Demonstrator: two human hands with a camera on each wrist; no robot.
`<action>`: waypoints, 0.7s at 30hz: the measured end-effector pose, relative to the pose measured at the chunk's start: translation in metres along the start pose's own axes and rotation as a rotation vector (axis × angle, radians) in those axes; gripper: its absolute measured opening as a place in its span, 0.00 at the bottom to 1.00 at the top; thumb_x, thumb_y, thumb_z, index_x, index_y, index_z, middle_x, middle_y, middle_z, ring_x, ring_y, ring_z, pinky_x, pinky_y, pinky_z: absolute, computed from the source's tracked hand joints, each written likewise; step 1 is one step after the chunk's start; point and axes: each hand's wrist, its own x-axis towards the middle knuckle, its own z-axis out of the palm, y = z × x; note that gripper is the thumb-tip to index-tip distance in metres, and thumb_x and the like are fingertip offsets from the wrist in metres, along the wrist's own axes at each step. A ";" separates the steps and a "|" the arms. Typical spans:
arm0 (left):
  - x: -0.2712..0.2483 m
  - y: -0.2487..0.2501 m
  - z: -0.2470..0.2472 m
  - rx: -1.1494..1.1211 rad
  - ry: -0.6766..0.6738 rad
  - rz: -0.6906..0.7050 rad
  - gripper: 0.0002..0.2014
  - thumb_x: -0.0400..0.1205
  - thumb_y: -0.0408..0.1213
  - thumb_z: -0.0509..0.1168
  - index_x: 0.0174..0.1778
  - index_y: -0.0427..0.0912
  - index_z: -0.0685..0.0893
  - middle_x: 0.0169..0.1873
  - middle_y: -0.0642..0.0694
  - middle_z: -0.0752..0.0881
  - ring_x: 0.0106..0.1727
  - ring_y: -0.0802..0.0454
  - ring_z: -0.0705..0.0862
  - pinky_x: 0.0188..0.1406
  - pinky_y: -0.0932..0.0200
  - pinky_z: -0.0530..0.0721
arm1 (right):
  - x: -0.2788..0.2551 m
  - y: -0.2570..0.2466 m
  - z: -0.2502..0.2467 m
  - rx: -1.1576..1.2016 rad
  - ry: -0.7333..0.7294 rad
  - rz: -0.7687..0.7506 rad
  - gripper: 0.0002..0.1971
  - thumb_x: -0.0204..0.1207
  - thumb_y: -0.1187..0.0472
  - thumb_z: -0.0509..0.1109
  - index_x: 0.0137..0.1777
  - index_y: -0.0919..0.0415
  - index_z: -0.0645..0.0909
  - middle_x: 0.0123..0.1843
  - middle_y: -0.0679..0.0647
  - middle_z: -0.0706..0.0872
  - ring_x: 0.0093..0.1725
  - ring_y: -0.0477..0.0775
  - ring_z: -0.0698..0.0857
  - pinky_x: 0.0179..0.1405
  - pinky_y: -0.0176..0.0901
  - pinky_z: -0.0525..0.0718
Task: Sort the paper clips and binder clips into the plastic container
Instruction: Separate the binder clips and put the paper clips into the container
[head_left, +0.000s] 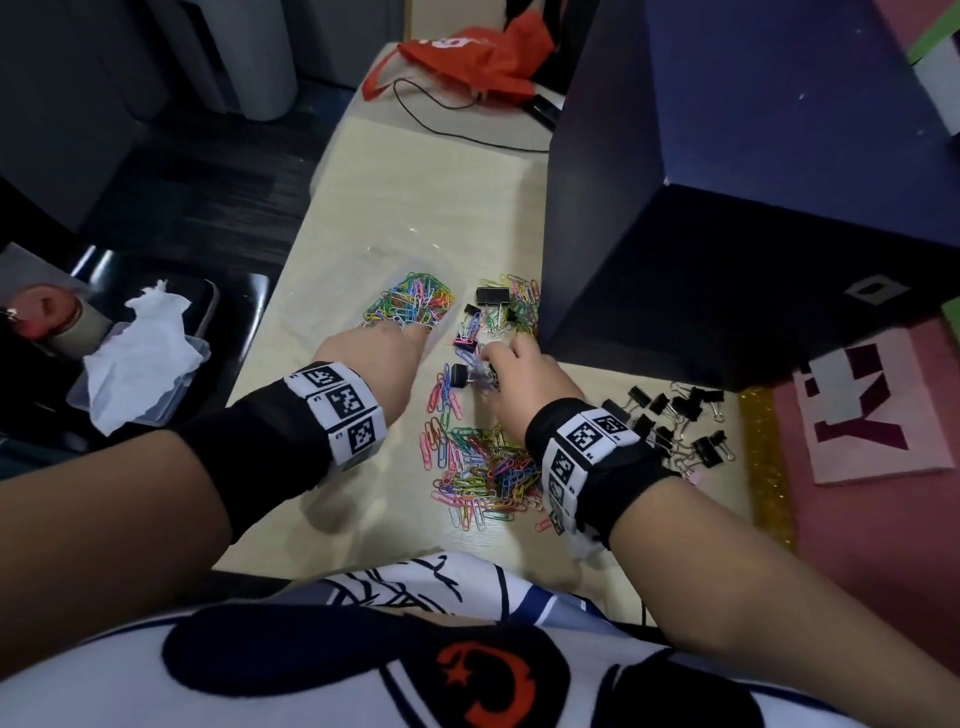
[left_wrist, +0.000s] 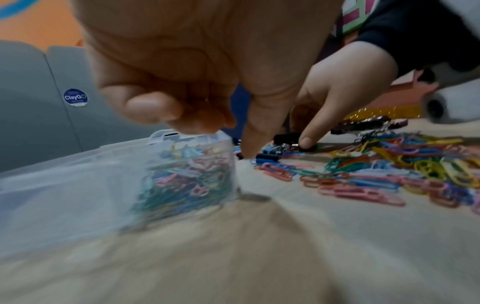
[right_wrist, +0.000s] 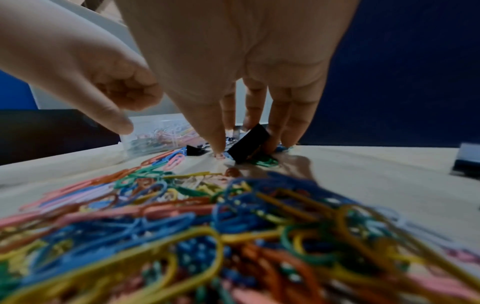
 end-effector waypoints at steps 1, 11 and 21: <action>0.001 0.005 0.000 -0.023 0.013 0.038 0.15 0.79 0.31 0.62 0.61 0.41 0.71 0.56 0.41 0.79 0.53 0.39 0.83 0.39 0.50 0.78 | 0.000 0.000 0.000 0.009 -0.014 0.018 0.20 0.79 0.63 0.62 0.71 0.54 0.70 0.71 0.59 0.67 0.59 0.67 0.77 0.57 0.56 0.80; 0.015 0.047 0.011 0.072 -0.087 0.256 0.19 0.78 0.28 0.61 0.66 0.40 0.73 0.57 0.38 0.74 0.57 0.37 0.80 0.52 0.42 0.85 | -0.014 0.010 -0.005 0.202 0.053 0.085 0.16 0.75 0.70 0.64 0.60 0.54 0.76 0.64 0.54 0.69 0.51 0.61 0.80 0.48 0.43 0.77; 0.024 0.052 0.003 0.095 -0.094 0.256 0.23 0.76 0.27 0.65 0.67 0.36 0.70 0.57 0.36 0.77 0.56 0.37 0.81 0.42 0.50 0.79 | -0.033 0.031 -0.012 0.399 0.174 0.124 0.15 0.77 0.69 0.67 0.60 0.52 0.84 0.69 0.48 0.71 0.64 0.45 0.75 0.62 0.25 0.65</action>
